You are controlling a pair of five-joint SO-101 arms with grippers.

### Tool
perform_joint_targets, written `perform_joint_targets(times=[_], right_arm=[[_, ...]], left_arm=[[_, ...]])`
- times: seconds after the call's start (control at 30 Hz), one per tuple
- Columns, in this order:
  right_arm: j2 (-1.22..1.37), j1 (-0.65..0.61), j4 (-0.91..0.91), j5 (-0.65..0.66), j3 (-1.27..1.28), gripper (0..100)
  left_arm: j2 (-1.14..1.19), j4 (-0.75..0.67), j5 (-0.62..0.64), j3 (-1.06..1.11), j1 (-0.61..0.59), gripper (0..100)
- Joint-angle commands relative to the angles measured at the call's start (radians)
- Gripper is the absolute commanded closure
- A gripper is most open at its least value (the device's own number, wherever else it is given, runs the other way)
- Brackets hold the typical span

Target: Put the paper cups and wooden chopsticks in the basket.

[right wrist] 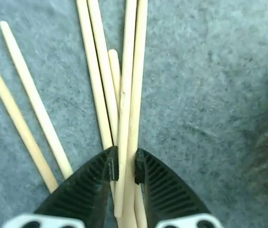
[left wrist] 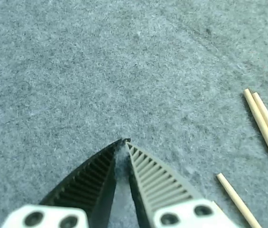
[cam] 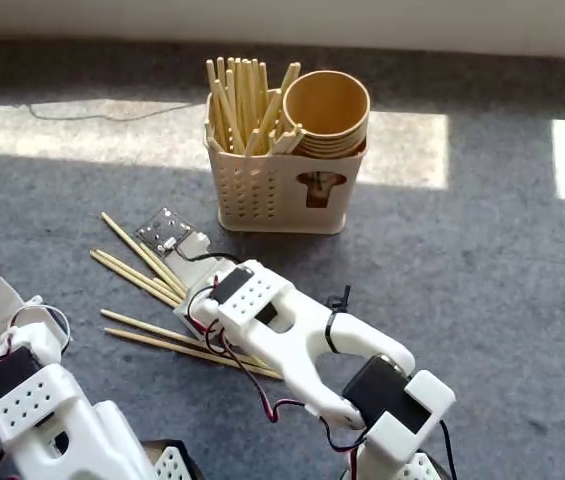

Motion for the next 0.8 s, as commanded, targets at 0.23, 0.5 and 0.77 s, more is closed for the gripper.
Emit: perform_joint_targets(times=[0.23,0.5,0.77], right_arm=[[-0.237,0.016,0.067,0.000,0.064,99.3],[-0.288,0.041,0.067,0.003,0.128,99.3],[-0.286,-0.028,0.067,0.052,0.154,96.3]], left_arm=[[-0.022,-0.020,-0.005,-0.005,0.018,100],[-0.022,-0.020,-0.005,-0.005,0.018,100],[-0.022,-0.020,-0.005,-0.005,0.018,100]])
